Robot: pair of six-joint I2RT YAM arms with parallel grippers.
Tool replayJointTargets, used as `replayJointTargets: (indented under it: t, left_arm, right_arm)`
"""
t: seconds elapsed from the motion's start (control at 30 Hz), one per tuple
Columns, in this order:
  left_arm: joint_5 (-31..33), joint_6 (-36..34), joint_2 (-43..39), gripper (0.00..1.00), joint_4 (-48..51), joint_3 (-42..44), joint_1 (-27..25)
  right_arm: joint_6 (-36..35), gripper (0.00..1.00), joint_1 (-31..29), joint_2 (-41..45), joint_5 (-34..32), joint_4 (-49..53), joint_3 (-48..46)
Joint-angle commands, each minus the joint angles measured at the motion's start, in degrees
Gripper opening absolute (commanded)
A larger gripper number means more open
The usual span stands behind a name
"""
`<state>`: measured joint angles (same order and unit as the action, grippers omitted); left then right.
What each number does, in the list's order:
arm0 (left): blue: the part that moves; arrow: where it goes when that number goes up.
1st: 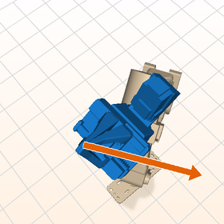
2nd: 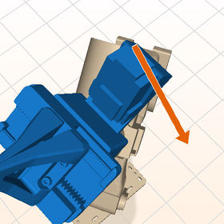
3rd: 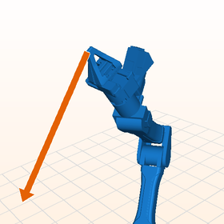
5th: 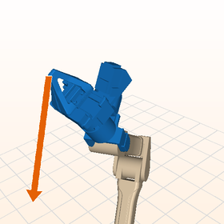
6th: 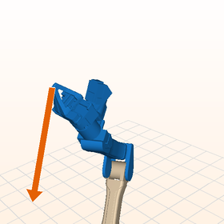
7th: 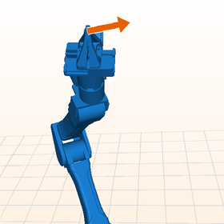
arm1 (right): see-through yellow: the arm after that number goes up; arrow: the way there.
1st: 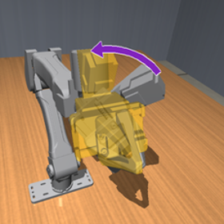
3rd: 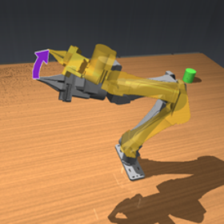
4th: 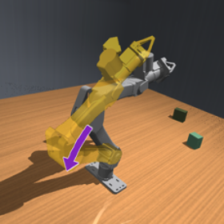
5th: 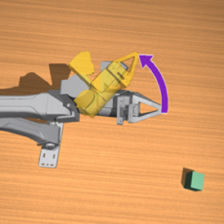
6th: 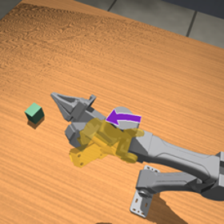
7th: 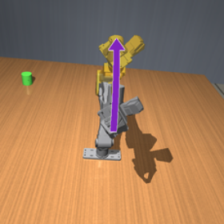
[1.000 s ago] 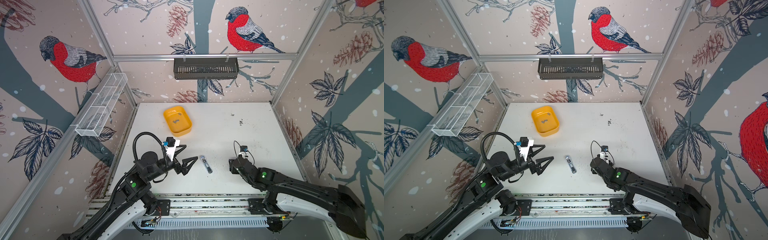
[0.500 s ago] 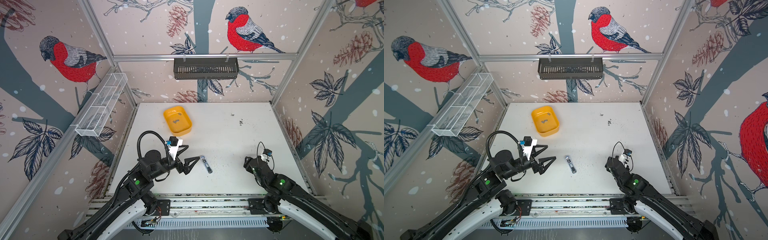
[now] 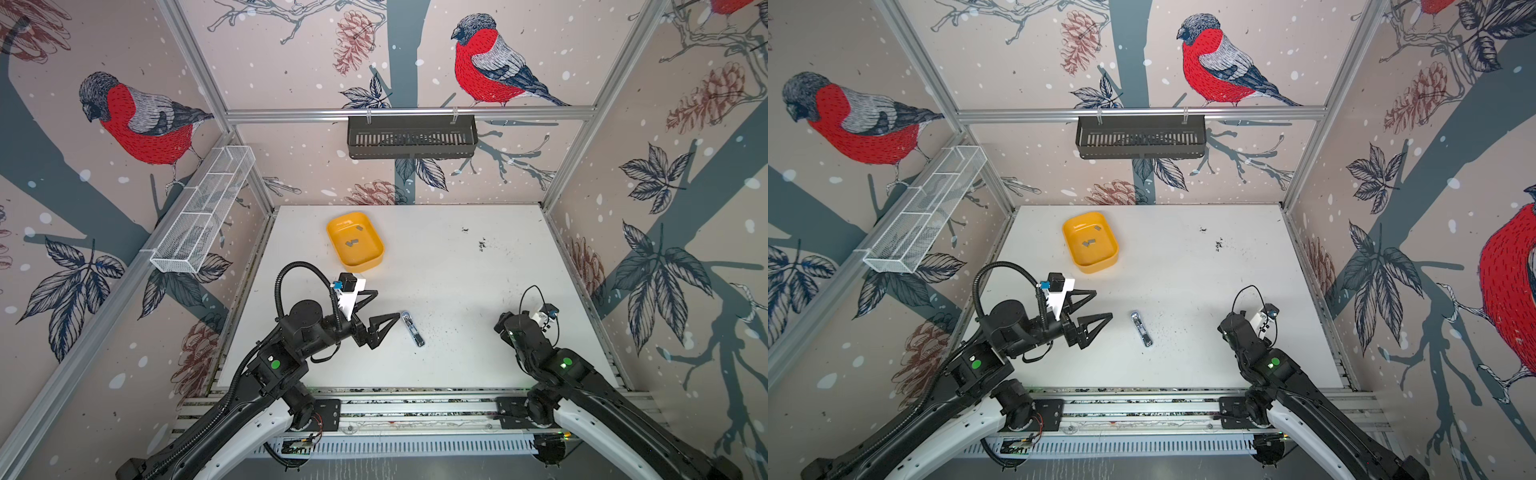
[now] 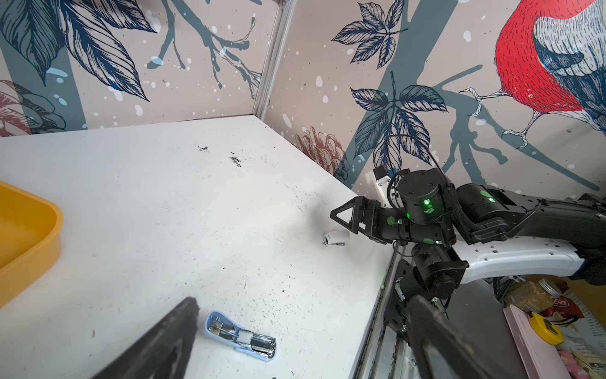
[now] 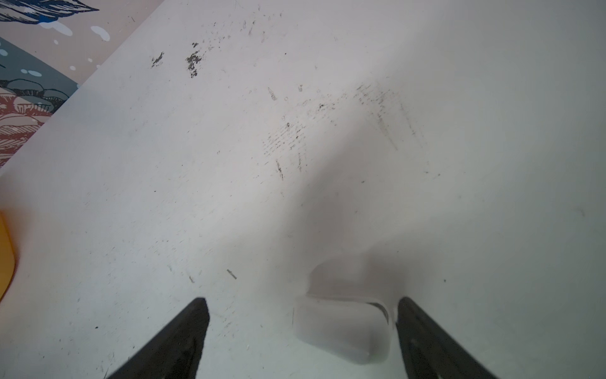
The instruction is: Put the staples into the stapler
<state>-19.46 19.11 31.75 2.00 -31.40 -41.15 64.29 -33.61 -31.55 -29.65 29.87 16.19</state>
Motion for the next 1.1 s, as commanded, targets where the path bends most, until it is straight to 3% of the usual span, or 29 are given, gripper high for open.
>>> replayJointTargets:
  t: [0.0, 0.37, 0.7, 1.07]
  left_arm:
    - [-0.6, 0.0, -0.4, 0.99, -2.4, 0.2, 0.0]
    - [-0.5, 0.0, 0.0, 0.99, -2.6, 0.3, -0.1]
    - [-0.6, 0.3, 0.2, 0.99, -2.3, 0.4, -0.1]
    - [-0.4, 0.6, -0.1, 0.99, -1.8, 0.4, -0.2]
  right_arm:
    - [-2.8, 0.88, 2.5, -0.9, 5.8, -4.9, -1.9]
    - [-8.5, 0.73, 1.1, -9.3, 13.8, -18.8, -5.0]
    - [-15.1, 0.67, -5.4, -26.9, 15.6, -28.9, 1.4]
    - [-17.7, 0.42, -14.2, -48.5, 6.3, -27.8, 13.7]
